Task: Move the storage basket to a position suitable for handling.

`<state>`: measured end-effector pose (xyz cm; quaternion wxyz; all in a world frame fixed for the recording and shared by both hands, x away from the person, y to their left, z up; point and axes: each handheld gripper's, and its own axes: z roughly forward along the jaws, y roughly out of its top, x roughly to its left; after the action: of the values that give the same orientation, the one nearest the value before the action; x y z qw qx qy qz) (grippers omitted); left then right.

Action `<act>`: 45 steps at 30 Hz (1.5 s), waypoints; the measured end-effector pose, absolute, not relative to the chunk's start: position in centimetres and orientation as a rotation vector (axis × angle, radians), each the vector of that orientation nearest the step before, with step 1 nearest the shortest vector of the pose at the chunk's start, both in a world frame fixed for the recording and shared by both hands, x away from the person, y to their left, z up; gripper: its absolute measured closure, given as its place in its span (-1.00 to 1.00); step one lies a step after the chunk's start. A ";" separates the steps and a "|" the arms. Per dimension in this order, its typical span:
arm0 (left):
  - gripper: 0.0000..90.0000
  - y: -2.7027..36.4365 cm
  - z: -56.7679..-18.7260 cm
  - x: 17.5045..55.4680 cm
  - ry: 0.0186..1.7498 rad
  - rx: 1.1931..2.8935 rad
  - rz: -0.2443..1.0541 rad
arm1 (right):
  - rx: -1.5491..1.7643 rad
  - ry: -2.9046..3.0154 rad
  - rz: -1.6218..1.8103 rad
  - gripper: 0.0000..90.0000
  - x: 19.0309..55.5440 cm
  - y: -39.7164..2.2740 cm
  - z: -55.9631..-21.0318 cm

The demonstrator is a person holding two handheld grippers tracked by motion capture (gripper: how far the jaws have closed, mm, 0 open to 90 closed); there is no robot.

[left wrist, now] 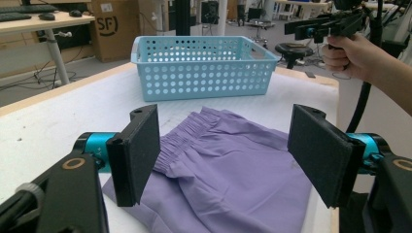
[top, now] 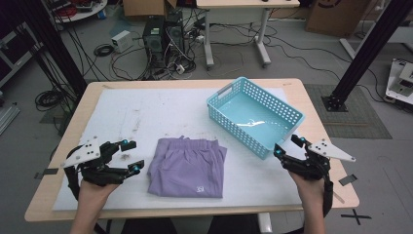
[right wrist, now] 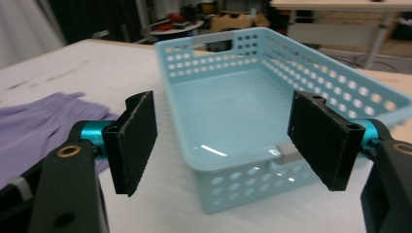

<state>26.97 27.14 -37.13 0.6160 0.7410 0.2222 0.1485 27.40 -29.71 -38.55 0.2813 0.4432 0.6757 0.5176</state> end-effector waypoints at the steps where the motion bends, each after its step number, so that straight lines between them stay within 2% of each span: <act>1: -0.39 27.1 -37.2 27.1 0.512 1.705 0.339 | 1.187 1.811 1.387 -0.40 27.4 -29.7 -38.5; 28: -0.39 27.1 -37.5 27.6 0.491 1.709 0.358 | 1.738 1.564 1.192 -0.40 33.9 -30.1 -41.7; 36: -0.38 26.9 -37.5 27.6 0.484 1.716 0.362 | 1.712 1.619 1.171 -0.38 34.8 -29.7 -42.0; 45: -0.38 26.9 -37.7 27.6 0.480 1.720 0.361 | 1.618 1.696 1.088 -0.19 37.4 -28.0 -41.3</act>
<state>27.57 26.91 -37.71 0.6128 0.7461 0.2082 0.1565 37.43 -27.96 -41.27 0.2750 0.6020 0.6311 0.4047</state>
